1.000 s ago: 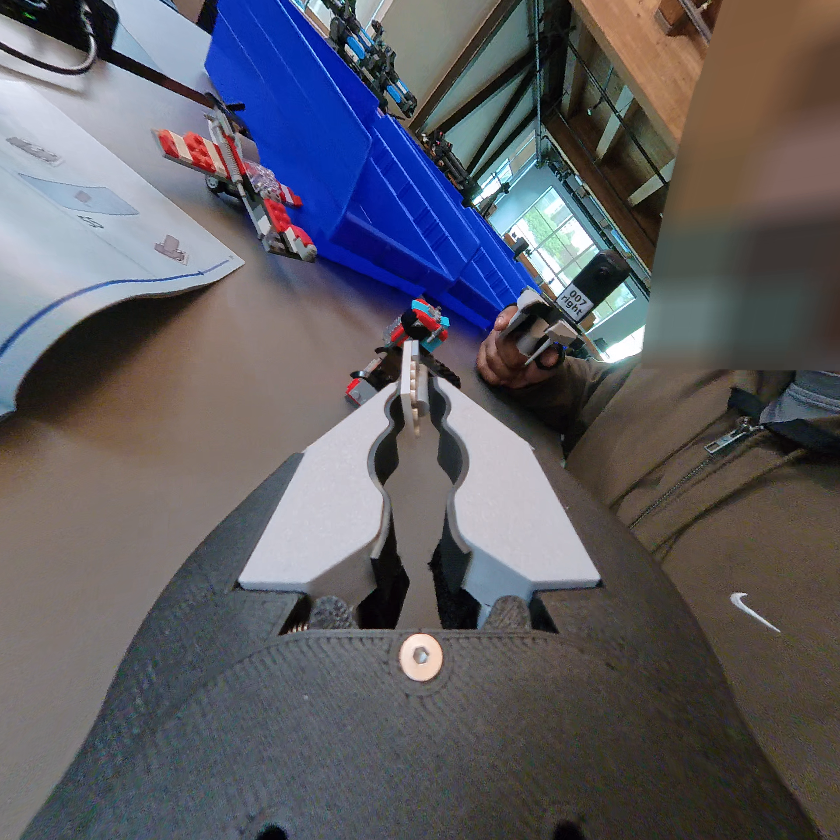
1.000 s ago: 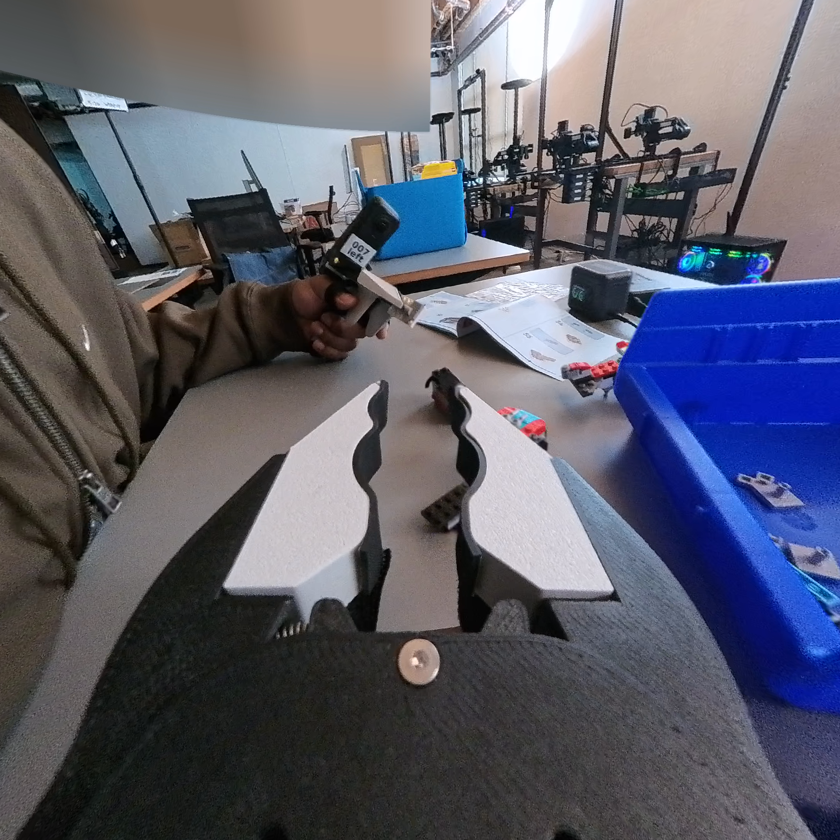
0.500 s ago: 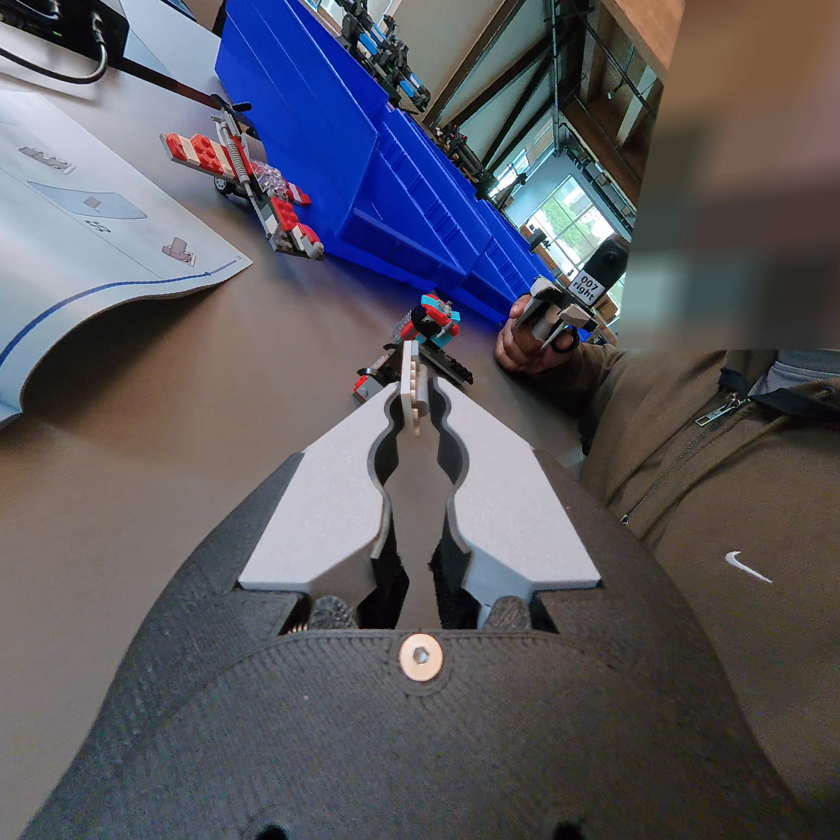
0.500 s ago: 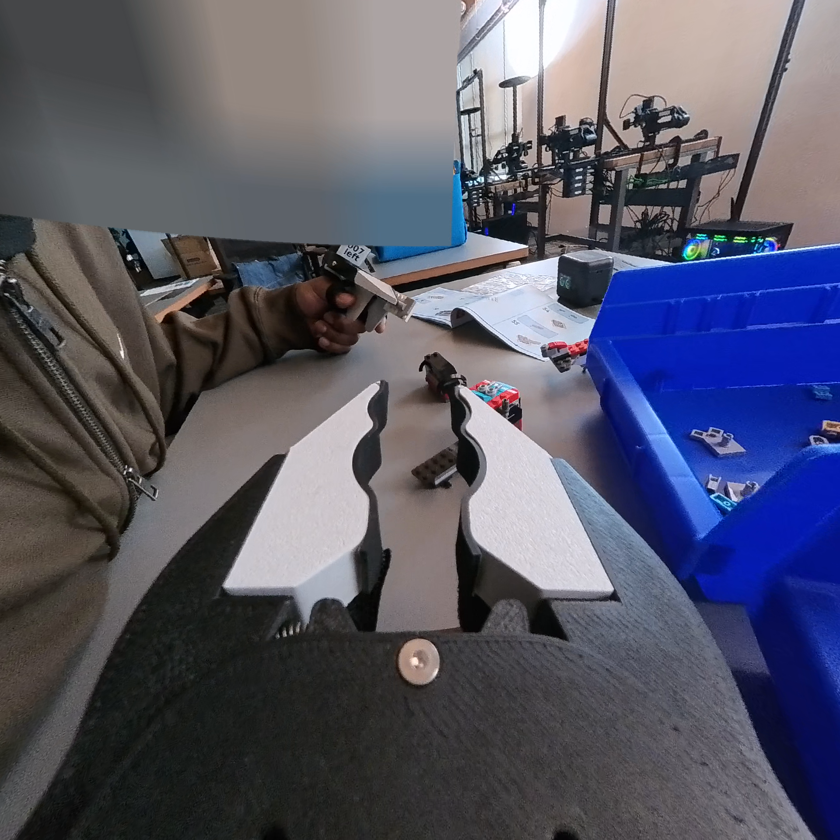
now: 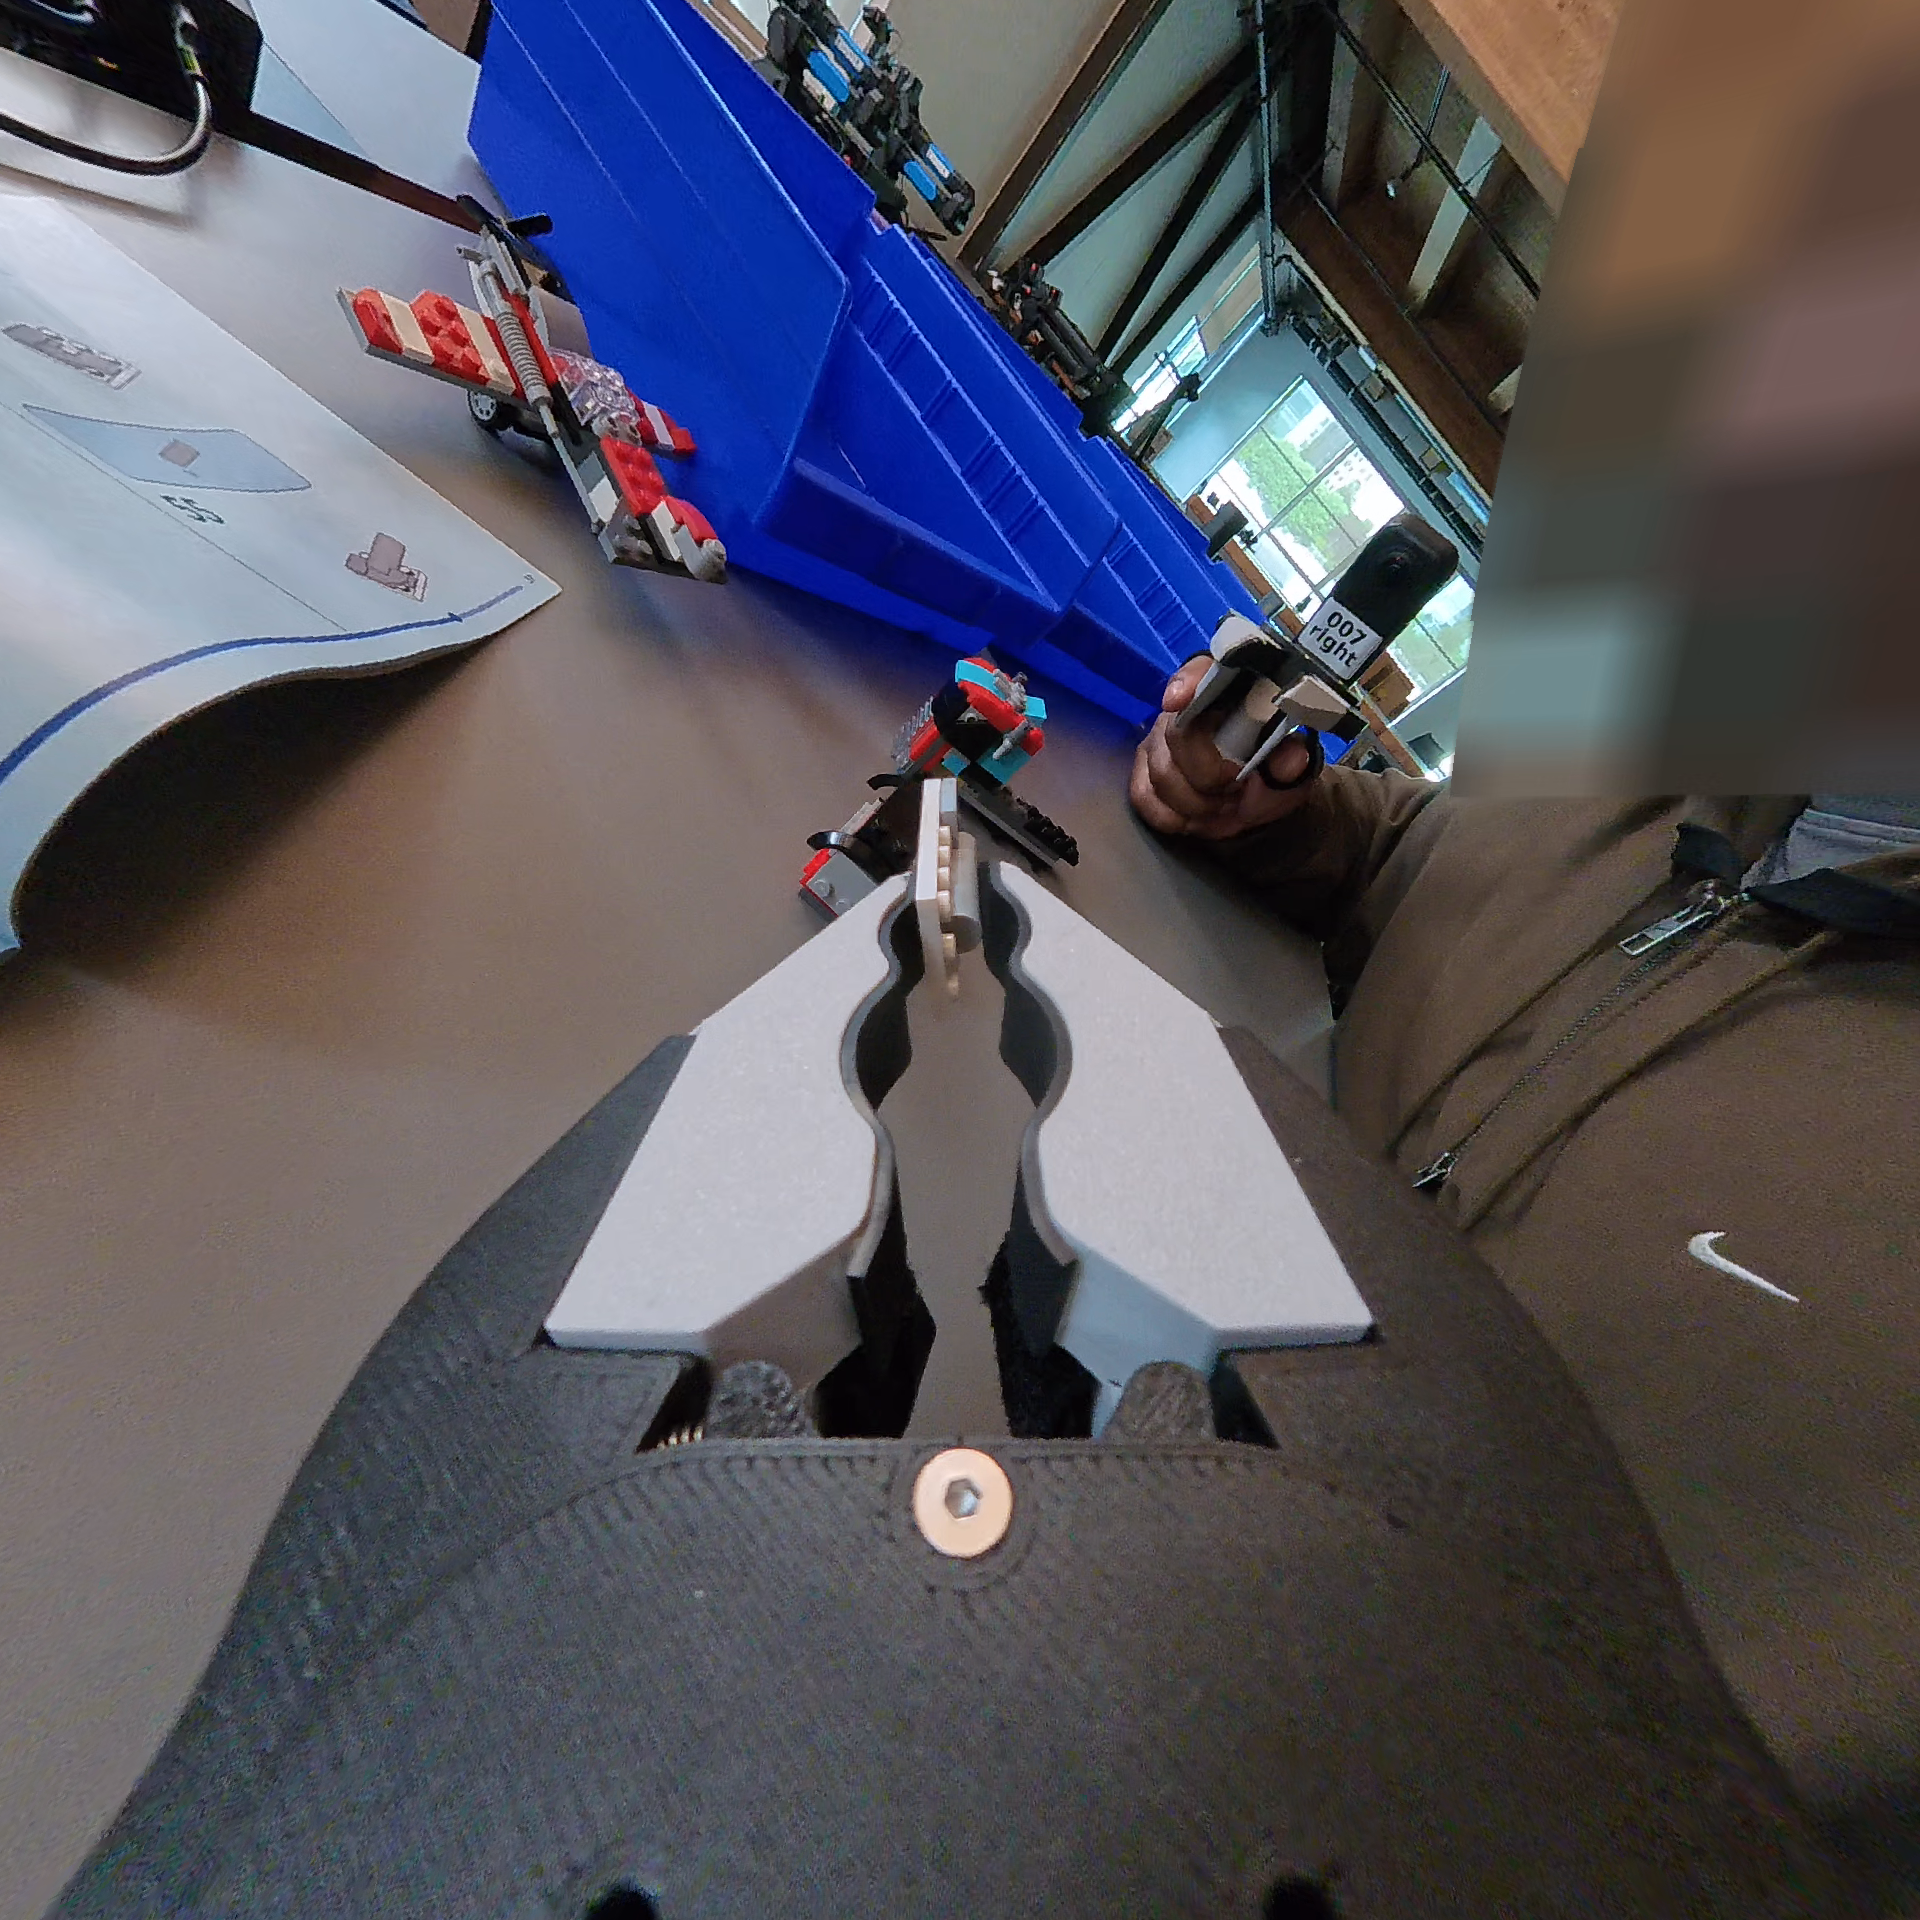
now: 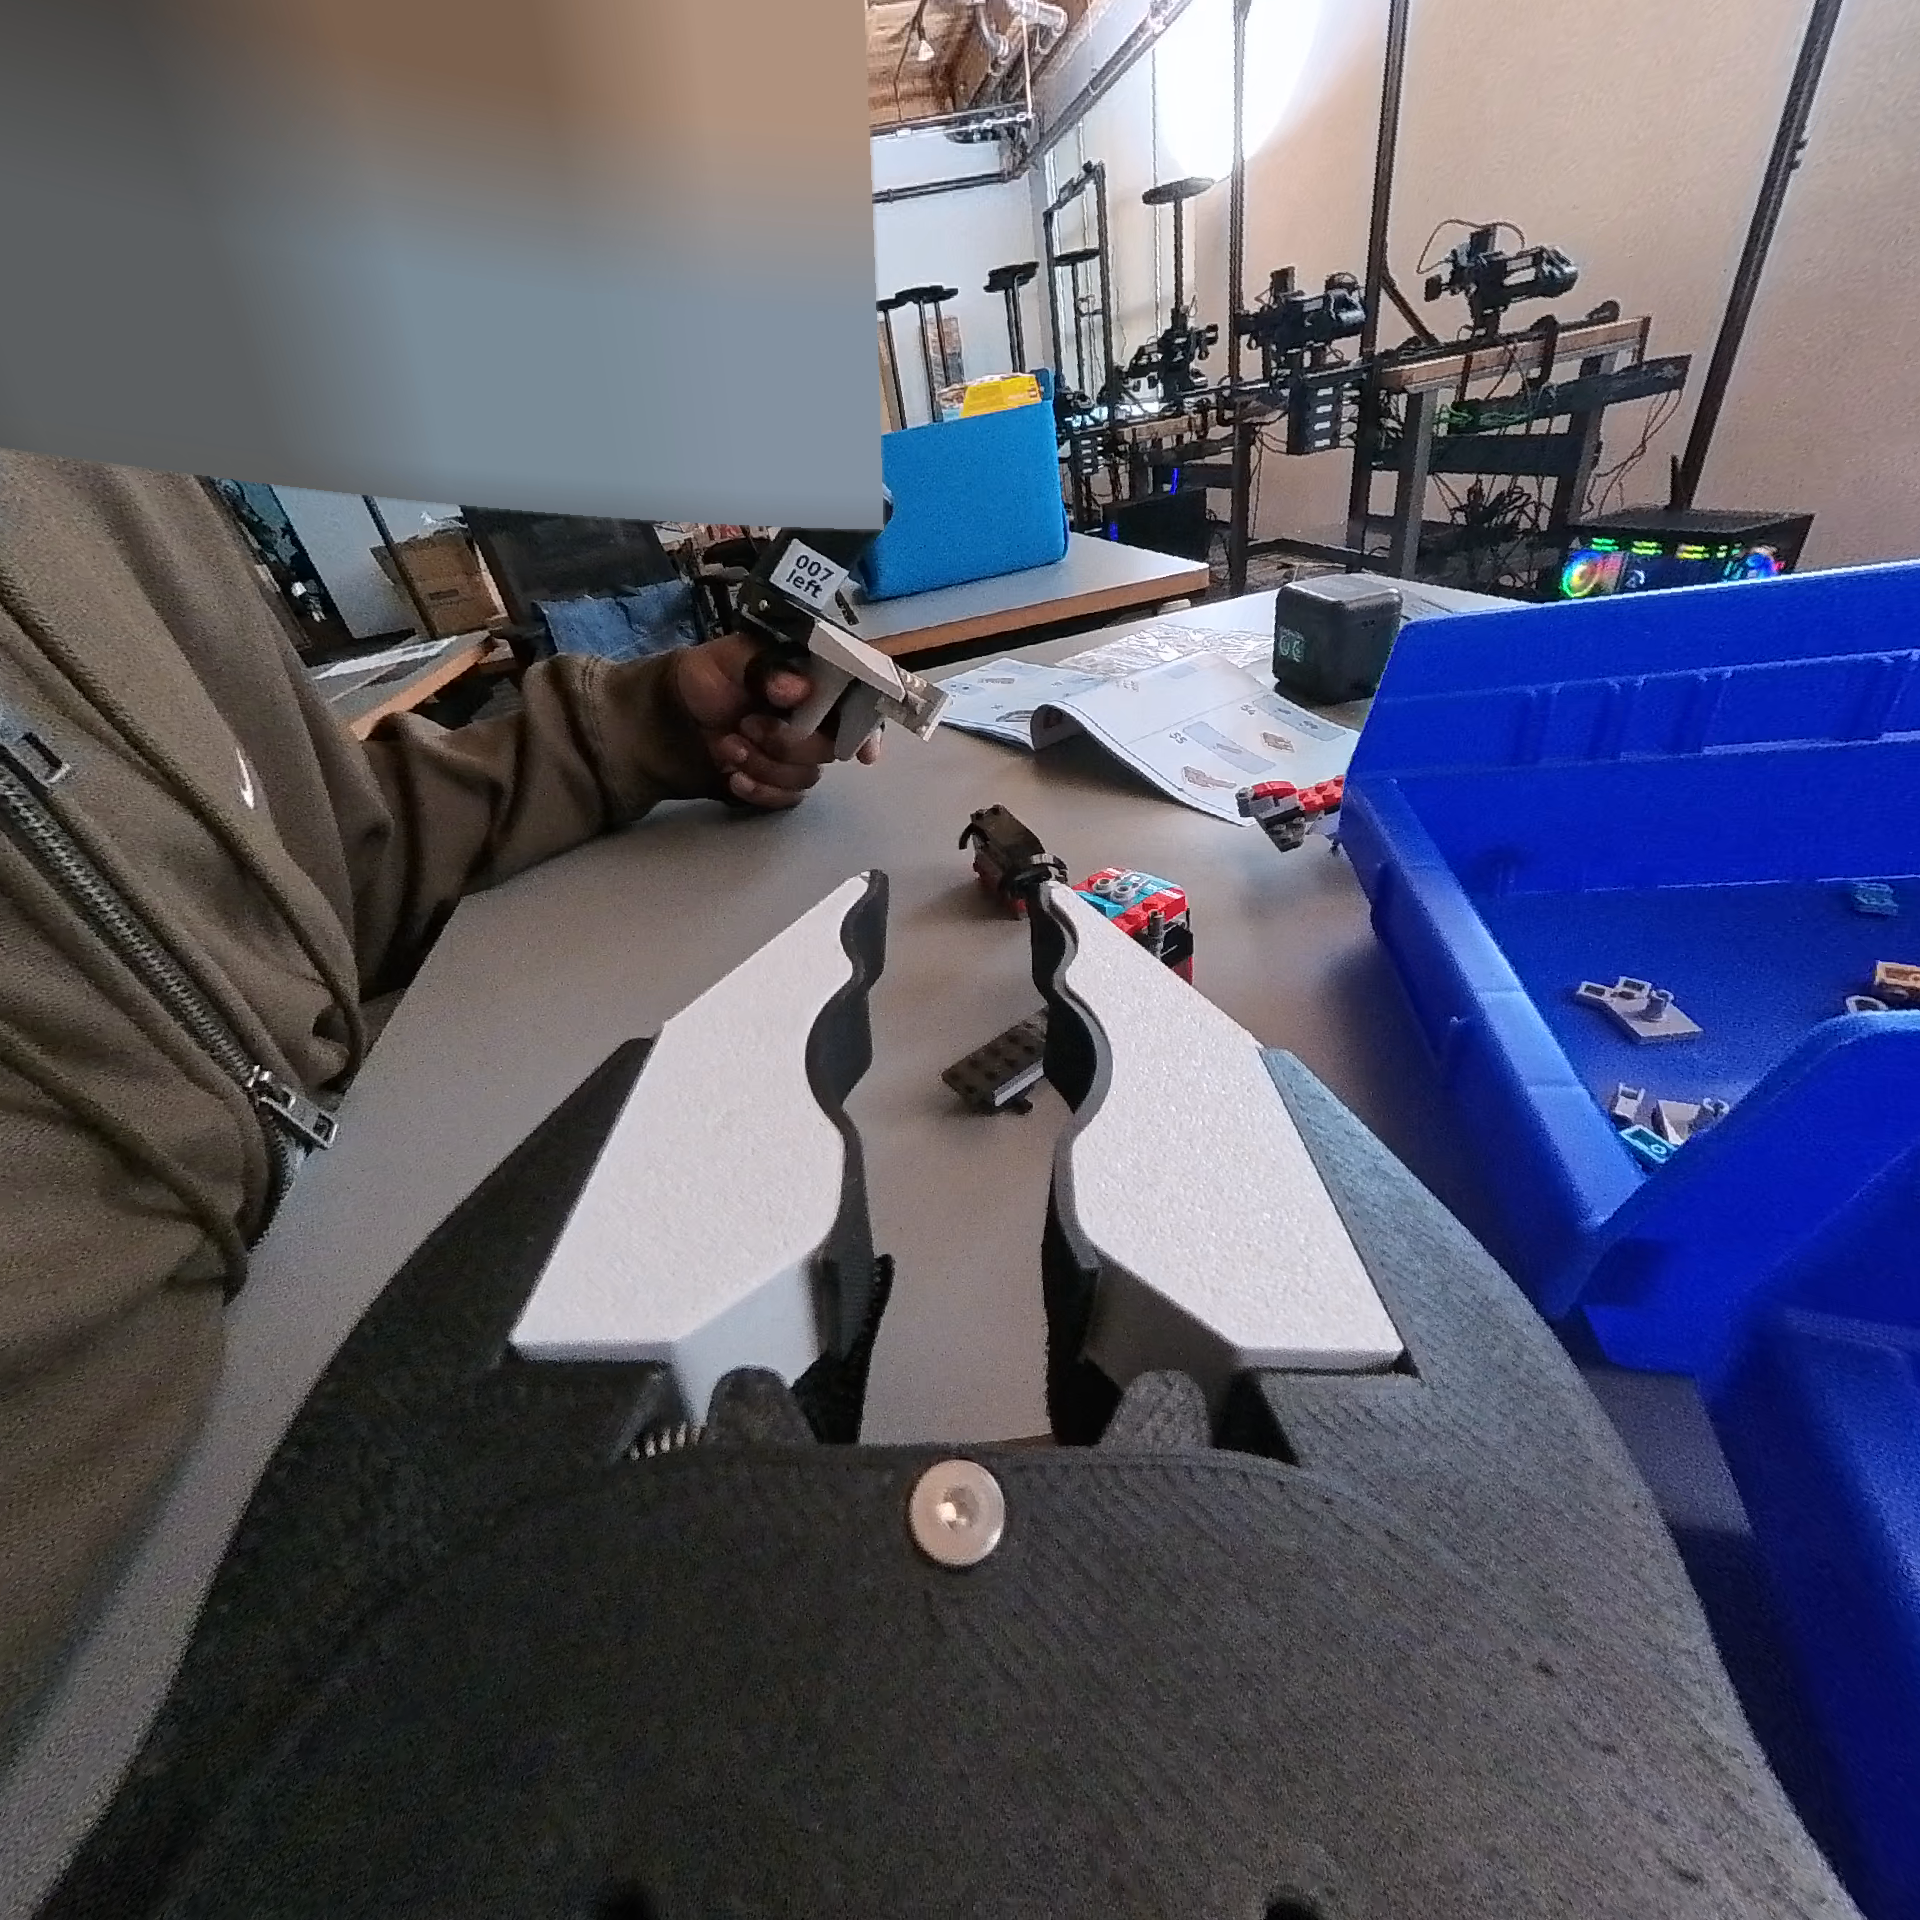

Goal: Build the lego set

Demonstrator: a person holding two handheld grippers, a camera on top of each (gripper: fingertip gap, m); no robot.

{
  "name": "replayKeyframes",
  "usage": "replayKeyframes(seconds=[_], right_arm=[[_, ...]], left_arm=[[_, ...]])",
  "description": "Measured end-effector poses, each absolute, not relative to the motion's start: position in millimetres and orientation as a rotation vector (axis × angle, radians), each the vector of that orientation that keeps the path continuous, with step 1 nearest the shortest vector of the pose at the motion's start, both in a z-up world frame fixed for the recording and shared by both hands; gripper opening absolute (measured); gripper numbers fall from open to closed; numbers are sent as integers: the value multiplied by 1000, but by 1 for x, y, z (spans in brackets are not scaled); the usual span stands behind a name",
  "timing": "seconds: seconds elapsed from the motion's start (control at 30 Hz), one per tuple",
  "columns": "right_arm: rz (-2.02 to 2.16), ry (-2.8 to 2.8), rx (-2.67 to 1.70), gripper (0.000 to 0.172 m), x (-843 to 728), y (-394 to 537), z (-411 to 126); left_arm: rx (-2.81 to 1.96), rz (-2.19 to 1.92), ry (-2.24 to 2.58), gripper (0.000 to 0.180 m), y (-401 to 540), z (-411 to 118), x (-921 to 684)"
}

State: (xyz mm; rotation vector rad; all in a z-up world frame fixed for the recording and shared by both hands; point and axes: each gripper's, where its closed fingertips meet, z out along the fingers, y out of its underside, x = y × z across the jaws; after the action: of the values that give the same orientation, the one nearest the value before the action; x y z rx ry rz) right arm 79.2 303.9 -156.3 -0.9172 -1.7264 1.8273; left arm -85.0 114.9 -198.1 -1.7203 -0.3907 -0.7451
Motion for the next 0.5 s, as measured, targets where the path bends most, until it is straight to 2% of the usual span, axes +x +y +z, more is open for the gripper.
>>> replayKeyframes(seconds=[0.5], right_arm=[[1838,-1733,-908,28,87,307,-156]], left_arm=[[-1730,-723,-396,10,115,-200,-85]])
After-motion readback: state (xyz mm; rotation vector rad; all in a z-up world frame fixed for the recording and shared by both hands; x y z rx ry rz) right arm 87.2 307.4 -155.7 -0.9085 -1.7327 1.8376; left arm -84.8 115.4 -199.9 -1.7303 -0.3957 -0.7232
